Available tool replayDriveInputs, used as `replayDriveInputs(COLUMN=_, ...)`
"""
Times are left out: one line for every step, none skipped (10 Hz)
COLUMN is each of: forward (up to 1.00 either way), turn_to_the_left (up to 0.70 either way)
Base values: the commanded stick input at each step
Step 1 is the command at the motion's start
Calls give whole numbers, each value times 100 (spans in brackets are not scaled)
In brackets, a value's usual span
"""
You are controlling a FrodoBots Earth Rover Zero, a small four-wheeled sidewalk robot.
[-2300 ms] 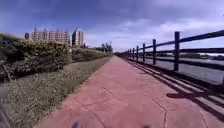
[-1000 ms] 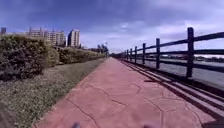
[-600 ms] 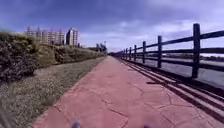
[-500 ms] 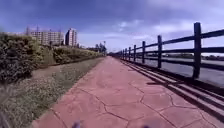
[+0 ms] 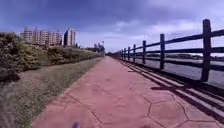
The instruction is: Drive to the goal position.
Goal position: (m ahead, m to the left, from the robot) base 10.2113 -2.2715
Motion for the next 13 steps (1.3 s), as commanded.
replayDriveInputs(forward=70, turn_to_the_left=35)
replayDriveInputs(forward=70, turn_to_the_left=35)
replayDriveInputs(forward=70, turn_to_the_left=35)
replayDriveInputs(forward=70, turn_to_the_left=0)
replayDriveInputs(forward=70, turn_to_the_left=0)
replayDriveInputs(forward=70, turn_to_the_left=0)
replayDriveInputs(forward=70, turn_to_the_left=0)
replayDriveInputs(forward=70, turn_to_the_left=0)
replayDriveInputs(forward=70, turn_to_the_left=0)
replayDriveInputs(forward=70, turn_to_the_left=0)
replayDriveInputs(forward=70, turn_to_the_left=0)
replayDriveInputs(forward=70, turn_to_the_left=0)
replayDriveInputs(forward=70, turn_to_the_left=0)
